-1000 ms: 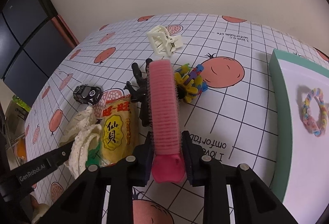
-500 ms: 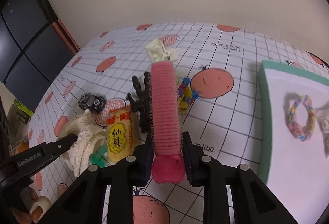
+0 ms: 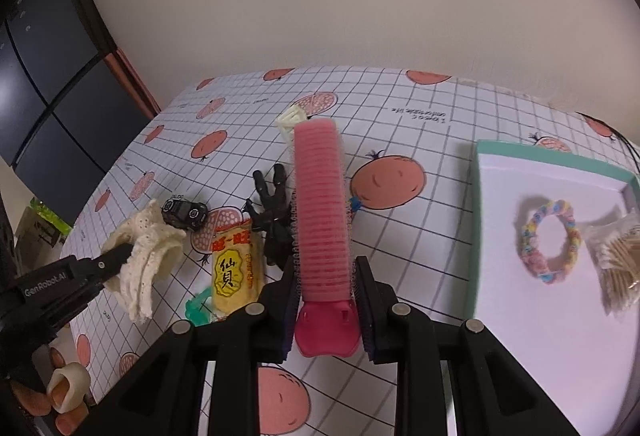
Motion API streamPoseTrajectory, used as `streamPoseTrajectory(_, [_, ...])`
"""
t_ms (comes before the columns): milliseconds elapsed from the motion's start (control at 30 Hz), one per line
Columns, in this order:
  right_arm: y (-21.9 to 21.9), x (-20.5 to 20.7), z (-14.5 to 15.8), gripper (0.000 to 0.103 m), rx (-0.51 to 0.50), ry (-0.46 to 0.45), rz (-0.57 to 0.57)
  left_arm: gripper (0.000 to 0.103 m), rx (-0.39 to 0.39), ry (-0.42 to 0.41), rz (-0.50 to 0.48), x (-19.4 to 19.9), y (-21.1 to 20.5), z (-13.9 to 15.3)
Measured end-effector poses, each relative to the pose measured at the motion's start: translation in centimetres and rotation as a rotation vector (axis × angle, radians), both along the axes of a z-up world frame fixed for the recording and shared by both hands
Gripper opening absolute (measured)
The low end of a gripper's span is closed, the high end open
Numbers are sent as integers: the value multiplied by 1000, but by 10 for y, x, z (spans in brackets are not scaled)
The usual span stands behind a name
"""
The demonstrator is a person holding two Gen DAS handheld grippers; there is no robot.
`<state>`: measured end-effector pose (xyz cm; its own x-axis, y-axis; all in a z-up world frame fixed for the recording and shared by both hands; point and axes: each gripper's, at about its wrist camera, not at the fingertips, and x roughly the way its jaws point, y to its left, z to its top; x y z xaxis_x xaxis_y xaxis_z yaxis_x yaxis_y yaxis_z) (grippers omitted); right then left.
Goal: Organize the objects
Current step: 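Carry the lace cloth and pink roller into the tray with both tools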
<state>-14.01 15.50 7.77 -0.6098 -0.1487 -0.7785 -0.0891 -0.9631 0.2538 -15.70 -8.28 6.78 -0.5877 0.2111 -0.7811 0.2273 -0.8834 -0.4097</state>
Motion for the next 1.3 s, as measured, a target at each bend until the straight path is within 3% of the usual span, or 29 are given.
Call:
streamPoseTrajectory(500, [79, 36, 20, 27, 27, 1, -138, 13, -20, 31, -192, 18, 97, 9])
streamPoseTrajectory(1033, [166, 94, 22, 28, 54, -31, -322, 13, -12, 15, -391, 43, 213, 1])
streamPoseTrajectory(1300, [201, 123, 26, 28, 97, -17, -403, 13, -111, 34, -518, 62, 267, -5])
